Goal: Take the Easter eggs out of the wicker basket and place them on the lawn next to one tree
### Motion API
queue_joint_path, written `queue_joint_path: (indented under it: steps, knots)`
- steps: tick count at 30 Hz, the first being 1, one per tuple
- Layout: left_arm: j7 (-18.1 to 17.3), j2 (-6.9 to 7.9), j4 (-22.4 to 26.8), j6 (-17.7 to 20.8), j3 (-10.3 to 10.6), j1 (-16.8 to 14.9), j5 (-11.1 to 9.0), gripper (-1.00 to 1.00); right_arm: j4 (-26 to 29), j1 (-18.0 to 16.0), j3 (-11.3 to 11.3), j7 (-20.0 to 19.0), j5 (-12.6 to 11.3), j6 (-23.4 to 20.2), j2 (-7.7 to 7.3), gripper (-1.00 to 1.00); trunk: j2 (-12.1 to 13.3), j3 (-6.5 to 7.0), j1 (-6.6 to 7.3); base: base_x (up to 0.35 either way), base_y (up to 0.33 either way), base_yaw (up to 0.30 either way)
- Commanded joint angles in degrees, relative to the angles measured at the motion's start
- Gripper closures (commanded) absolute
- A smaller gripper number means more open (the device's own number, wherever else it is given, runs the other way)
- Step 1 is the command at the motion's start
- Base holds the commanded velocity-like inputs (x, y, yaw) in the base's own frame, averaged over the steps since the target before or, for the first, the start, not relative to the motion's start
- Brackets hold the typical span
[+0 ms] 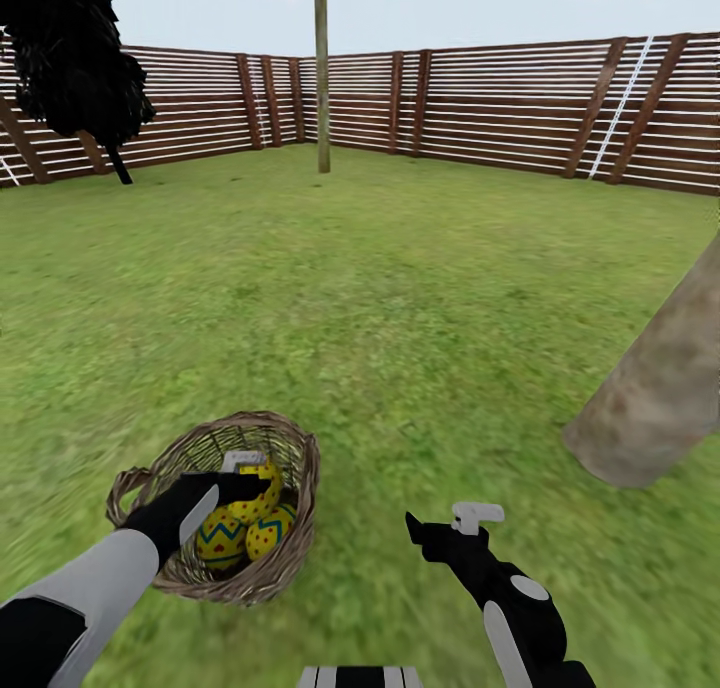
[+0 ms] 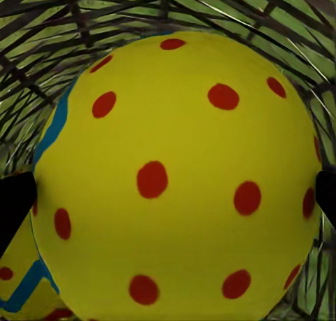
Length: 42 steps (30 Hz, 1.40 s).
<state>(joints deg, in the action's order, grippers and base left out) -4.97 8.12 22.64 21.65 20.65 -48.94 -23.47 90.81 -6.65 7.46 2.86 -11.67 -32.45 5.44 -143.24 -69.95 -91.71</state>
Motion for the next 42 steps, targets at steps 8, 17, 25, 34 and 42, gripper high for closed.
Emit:
queue_joint_path:
  steps: [8,17,25,34,42]
  knots:
    - [0.0,0.06,0.8,10.4,0.0,-0.2,-0.3,1.0,0.1,0.0,0.1,0.3,-0.5,-0.2,0.01,-1.0,2.8,1.44,1.57,0.0,0.0,0.0]
    - [0.0,0.22,8.3,21.0,-0.2,-0.2,-0.3,1.0,0.1,0.0,0.1,0.3,-0.4,-0.3,0.01,-1.0,6.4,3.06,3.55,0.0,0.0,0.0]
    - [0.0,0.35,10.3,23.6,-0.3,-0.2,-0.3,1.0,0.0,0.0,0.1,0.3,-0.4,-0.3,0.01,-1.0,9.6,4.49,5.3,0.0,0.0,0.0]
    - [0.0,0.35,11.5,27.3,-0.3,-0.2,-0.3,1.0,0.0,0.0,0.1,0.3,-0.4,-0.3,0.01,-1.0,13.2,6.11,7.28,0.0,0.0,0.0]
    - [0.0,0.35,12.1,30.8,-0.3,-0.3,-0.2,1.0,0.0,0.0,0.1,0.3,-0.4,-0.3,0.01,-1.0,16.4,7.54,9.04,0.0,0.0,0.0]
